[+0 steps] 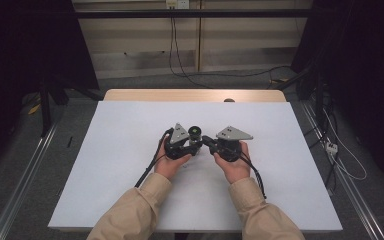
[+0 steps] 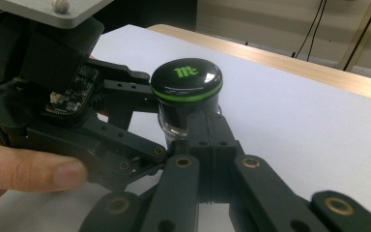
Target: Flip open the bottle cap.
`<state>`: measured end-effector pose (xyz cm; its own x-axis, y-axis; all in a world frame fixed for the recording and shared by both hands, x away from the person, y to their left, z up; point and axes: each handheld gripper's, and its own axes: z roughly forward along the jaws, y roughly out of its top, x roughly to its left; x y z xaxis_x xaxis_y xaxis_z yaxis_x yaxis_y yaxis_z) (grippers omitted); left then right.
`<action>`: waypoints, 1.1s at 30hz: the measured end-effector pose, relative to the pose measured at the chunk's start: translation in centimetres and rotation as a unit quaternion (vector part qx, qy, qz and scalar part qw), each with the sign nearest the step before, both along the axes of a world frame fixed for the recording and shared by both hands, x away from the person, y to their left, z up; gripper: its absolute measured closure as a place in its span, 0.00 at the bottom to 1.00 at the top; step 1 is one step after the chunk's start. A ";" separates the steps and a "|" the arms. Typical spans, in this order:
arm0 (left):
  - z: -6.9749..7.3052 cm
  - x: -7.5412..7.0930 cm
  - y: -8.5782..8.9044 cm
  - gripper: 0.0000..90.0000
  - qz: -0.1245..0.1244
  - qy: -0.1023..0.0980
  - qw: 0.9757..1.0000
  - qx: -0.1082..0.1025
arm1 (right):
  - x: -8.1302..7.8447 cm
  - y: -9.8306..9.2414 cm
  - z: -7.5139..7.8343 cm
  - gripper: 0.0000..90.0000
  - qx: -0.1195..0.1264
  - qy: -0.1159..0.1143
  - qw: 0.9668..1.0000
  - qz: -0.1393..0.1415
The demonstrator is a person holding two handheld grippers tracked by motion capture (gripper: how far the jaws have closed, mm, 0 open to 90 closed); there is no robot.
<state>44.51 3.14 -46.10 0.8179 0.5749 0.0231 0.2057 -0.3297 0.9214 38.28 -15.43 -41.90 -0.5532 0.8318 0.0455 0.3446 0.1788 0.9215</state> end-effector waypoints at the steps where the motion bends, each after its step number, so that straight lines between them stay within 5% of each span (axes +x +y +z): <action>1: 0.0 0.0 0.0 0.59 0.001 0.000 1.000 0.000 | 0.0 0.0 0.1 1.00 -0.001 0.001 1.000 0.001; 33: 0.0 0.0 0.0 0.59 0.000 0.000 1.000 0.000 | 0.4 0.6 0.5 1.00 -0.011 -0.002 1.000 0.010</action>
<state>44.51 3.13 -46.09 0.8174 0.5756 0.0230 0.2067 -0.3303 0.9209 38.66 -14.78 -41.44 -0.5697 0.8214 0.0254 0.3370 0.2053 0.9189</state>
